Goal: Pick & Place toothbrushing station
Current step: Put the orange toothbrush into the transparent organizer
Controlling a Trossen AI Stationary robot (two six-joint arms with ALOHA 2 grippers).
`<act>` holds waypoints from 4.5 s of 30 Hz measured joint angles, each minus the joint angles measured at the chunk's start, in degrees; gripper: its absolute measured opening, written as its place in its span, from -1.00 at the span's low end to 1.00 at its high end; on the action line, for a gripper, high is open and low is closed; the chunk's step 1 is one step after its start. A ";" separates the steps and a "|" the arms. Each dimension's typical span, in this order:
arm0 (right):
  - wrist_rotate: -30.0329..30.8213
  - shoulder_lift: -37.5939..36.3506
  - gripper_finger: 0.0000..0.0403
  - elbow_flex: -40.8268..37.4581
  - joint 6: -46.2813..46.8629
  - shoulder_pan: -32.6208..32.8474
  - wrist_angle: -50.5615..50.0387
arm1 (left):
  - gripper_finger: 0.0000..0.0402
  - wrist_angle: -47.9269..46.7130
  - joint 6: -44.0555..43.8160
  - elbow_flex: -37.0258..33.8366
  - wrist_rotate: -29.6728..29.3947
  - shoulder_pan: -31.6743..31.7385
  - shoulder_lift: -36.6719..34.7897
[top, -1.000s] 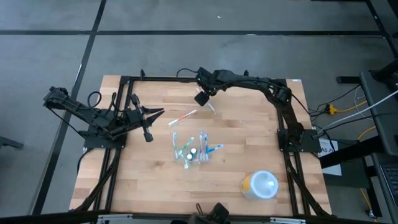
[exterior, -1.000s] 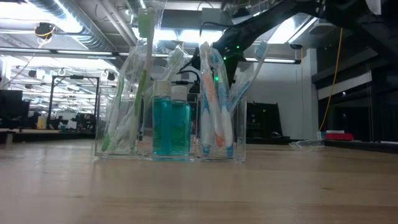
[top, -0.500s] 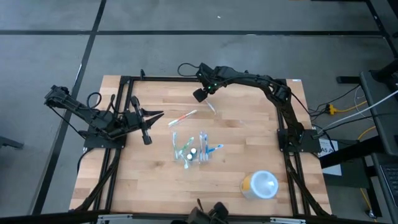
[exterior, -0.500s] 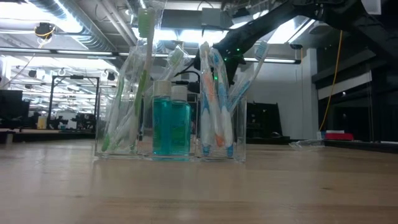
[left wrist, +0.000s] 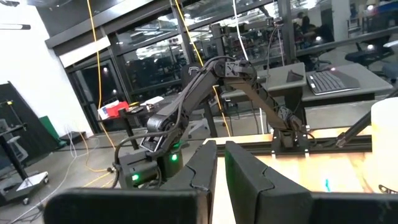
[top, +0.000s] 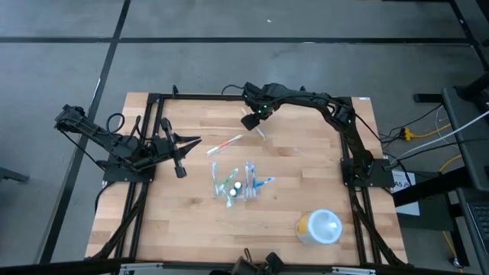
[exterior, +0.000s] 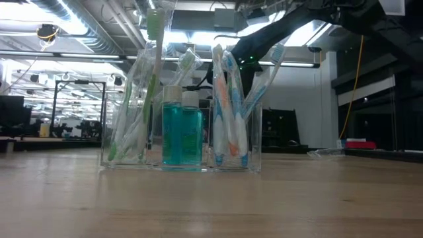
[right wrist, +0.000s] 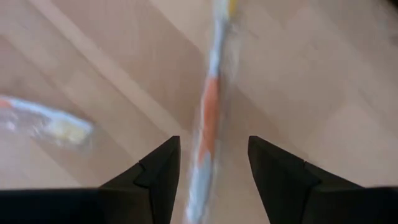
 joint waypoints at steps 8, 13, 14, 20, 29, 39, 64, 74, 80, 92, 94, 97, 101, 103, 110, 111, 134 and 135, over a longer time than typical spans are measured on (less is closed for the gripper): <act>0.82 2.89 -0.06 -0.13 -0.05 0.23 -3.35 | -0.86 -0.92 -1.37 0.04 0.27 -0.21 0.00; 1.06 5.03 -0.27 0.21 -0.83 0.91 -7.20 | -0.86 -0.95 -1.43 0.04 0.21 -1.76 0.02; 1.30 5.06 -0.36 0.19 -1.29 1.35 -7.68 | -0.86 -0.95 -1.43 0.04 -0.35 -2.14 0.02; 0.63 3.57 -0.91 -0.31 -1.67 6.34 -12.93 | -0.86 -0.93 -1.41 0.04 -3.23 -4.43 0.00; 12.58 1.60 -0.53 -0.22 0.07 16.98 -24.88 | -0.86 -0.98 -1.89 0.04 -7.12 -9.79 0.00; 15.17 -4.46 -0.18 -0.20 2.76 17.37 -22.66 | -0.86 -0.02 -2.02 0.04 -9.05 -14.83 0.00; -0.29 -4.60 0.01 -7.63 -12.69 7.14 -3.49 | -0.86 0.02 -1.55 0.04 -10.75 -15.39 0.00; -4.78 0.41 0.01 -7.44 -13.30 7.47 -3.58 | -0.86 0.01 -1.55 0.04 -10.74 -15.39 0.00; -3.74 1.21 -0.02 -7.39 -13.77 7.70 -3.40 | -0.86 0.03 -1.30 0.04 -10.73 -15.39 0.00; -1.73 0.71 -0.90 -7.57 -15.51 9.27 -2.05 | -0.86 0.01 -1.12 0.04 -10.73 -15.39 0.00; 0.44 -0.13 -0.94 -7.76 -15.83 10.24 -1.63 | -0.86 0.01 -1.10 0.04 -10.73 -15.39 0.00; 1.08 -3.01 -0.99 -7.92 -15.67 12.15 1.04 | -0.86 0.01 -1.08 0.04 -10.73 -15.39 0.00; 4.45 -8.82 -0.99 -7.76 -14.74 15.04 1.96 | -0.86 0.00 -1.08 0.03 -10.73 -15.39 0.00; 6.57 -11.24 -0.99 -7.78 -13.66 16.41 1.46 | -0.86 0.01 -1.10 0.02 -10.73 -15.39 0.00; 15.62 -20.49 -1.00 -7.76 -10.39 23.12 3.16 | -0.86 0.00 -1.43 0.02 -10.61 -15.39 0.00; 16.64 -21.81 -1.00 -7.76 -10.16 24.23 4.19 | -0.86 -0.01 -1.45 0.02 -10.59 -15.39 0.00; 49.69 -41.18 -1.00 -33.12 -8.53 53.22 52.36 | -0.86 0.01 -1.62 0.02 -11.61 -18.12 0.00; 49.69 -43.17 -1.00 -36.39 -7.62 53.59 56.18 | -0.86 0.01 -1.62 0.02 -11.73 -18.12 0.00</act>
